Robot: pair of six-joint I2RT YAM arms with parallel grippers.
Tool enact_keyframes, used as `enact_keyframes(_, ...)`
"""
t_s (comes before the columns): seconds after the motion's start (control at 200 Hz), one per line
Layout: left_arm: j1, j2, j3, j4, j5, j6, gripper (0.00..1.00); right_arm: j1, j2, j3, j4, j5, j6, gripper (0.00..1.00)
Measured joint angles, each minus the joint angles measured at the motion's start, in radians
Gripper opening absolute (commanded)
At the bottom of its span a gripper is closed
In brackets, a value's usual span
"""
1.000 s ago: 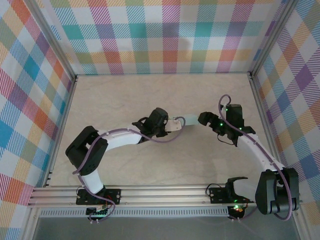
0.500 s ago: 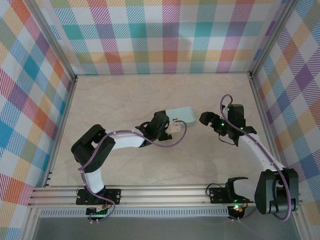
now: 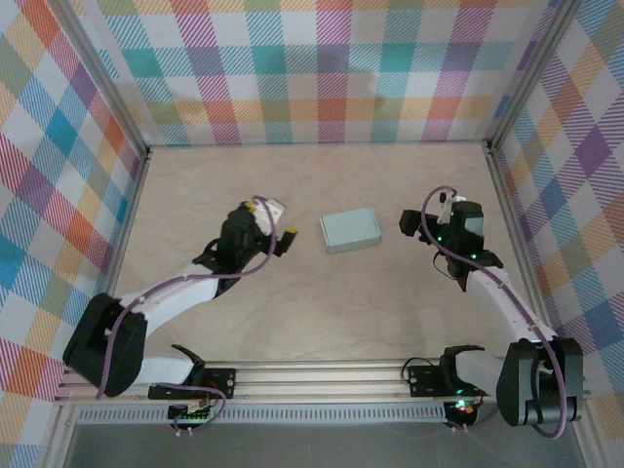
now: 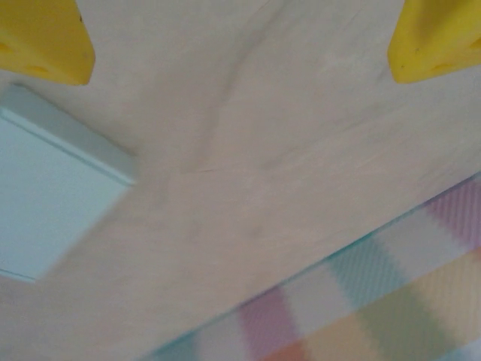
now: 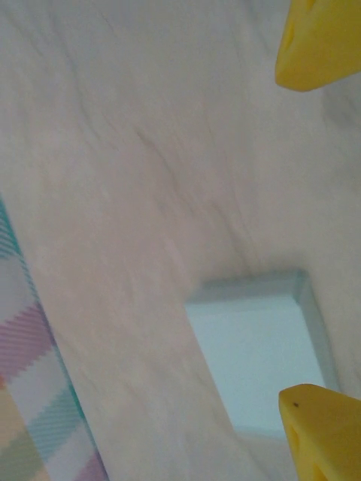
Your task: Fold the paper box
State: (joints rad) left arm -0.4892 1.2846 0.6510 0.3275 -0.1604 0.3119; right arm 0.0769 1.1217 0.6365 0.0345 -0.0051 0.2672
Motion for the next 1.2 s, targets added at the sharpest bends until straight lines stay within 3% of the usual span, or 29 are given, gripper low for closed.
enact_keyframes(0.15,0.134,-0.084,-0.092,0.021,-0.1,-0.101,1.0,0.0,0.076,-0.121,0.237,0.153,-0.12,1.0)
enact_keyframes(0.245,0.211,-0.074,-0.153,0.069,-0.126,-0.137,1.0,-0.008,0.18,-0.15,0.341,0.182,-0.165,1.0)
enact_keyframes(0.545,0.398,0.164,-0.222,0.261,-0.016,-0.235,1.0,-0.026,0.406,-0.245,0.699,0.168,-0.224,1.0)
enact_keyframes(0.705,0.42,0.279,-0.223,0.358,0.047,-0.254,1.0,-0.036,0.415,-0.262,0.752,0.158,-0.224,1.0)
enact_keyframes(1.2,0.42,0.283,-0.223,0.435,0.074,-0.267,1.0,-0.039,0.415,-0.261,0.789,0.153,-0.224,1.0)
